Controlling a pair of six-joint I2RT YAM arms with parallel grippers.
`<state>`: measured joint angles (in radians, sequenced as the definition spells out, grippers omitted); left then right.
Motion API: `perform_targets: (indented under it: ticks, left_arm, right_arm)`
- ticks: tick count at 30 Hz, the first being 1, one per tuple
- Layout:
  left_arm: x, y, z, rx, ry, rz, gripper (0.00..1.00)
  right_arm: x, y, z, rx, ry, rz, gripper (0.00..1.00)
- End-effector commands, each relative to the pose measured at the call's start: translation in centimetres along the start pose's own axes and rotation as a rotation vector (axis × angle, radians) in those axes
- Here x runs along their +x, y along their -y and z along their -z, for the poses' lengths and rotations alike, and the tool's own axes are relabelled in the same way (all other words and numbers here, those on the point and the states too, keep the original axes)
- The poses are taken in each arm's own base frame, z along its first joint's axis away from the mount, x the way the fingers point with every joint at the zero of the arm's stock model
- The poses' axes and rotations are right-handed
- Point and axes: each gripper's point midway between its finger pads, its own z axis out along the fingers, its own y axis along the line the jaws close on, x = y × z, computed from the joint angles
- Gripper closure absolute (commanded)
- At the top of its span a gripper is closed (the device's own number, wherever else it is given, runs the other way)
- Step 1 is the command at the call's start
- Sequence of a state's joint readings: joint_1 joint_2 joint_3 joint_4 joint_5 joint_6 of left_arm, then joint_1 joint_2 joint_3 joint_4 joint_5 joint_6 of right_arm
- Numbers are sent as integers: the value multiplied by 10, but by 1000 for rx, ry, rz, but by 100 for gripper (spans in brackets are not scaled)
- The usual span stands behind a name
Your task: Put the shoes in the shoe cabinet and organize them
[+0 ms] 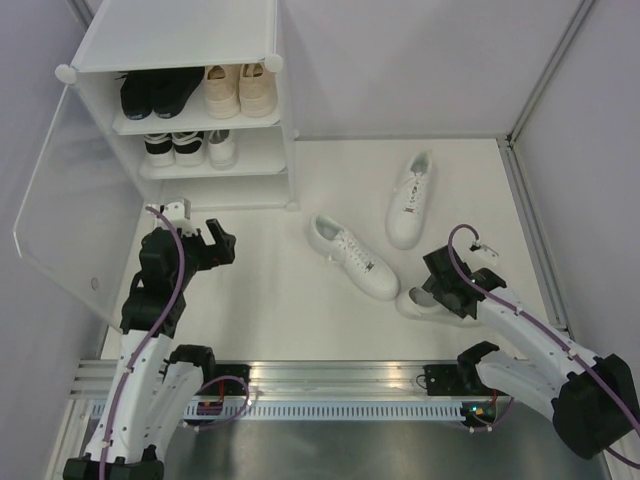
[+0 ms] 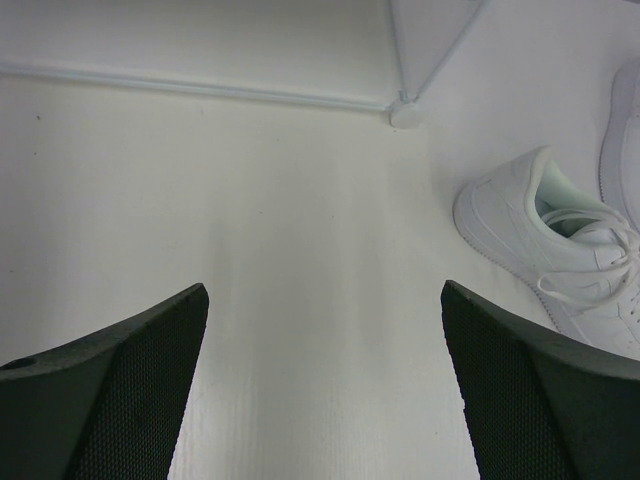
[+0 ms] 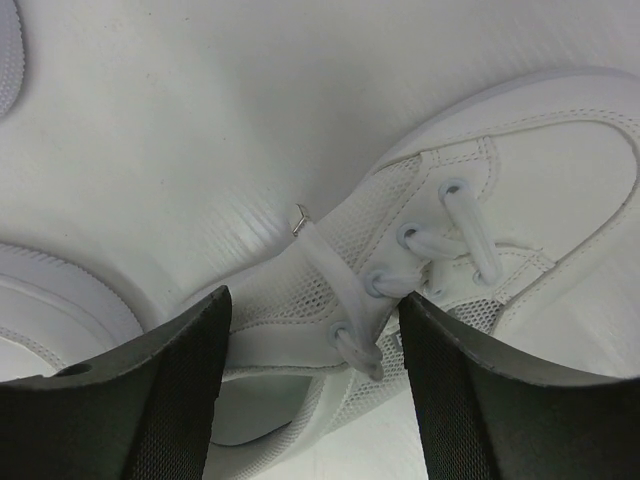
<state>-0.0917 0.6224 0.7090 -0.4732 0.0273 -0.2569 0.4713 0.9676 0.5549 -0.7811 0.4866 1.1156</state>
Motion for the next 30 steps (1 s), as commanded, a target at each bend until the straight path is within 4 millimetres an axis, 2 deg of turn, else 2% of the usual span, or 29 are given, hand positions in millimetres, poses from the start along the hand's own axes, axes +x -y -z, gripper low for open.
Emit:
perform_targets:
  ticks: [1,8,12,16,19,22,23,26,28,30]
  left_arm:
    - [-7,1,-2,-1,26,-5,0]
    - [-6,-2,-2,-22,26,-12,0]
    - [-6,1,1,-18,33,-26,0]
    - [-5,2,3,-19,39,-38,0]
    - [-5,4,3,-16,38,-46,0]
    - [-4,5,3,-13,37,-49,0]
    - [-4,6,3,-9,36,-50,0]
    - [-3,5,3,-11,34,-51,0]
    - [-3,5,2,-14,30,-53,0]
    - [-2,5,2,-13,28,-52,0]
  right_arm:
    - [15,13,18,82,-133,44,28]
    - [5,19,41,141,-153,34,27]
    - [-8,21,53,175,-136,41,27]
    - [-2,22,60,172,-185,50,27]
    - [21,24,57,154,-279,60,27]
    - [50,19,45,104,-370,41,29]
    - [60,24,35,115,-385,31,29]
    - [73,27,23,120,-393,-12,31]
    - [68,25,20,116,-365,-28,36]
    - [51,24,18,123,-281,-28,43]
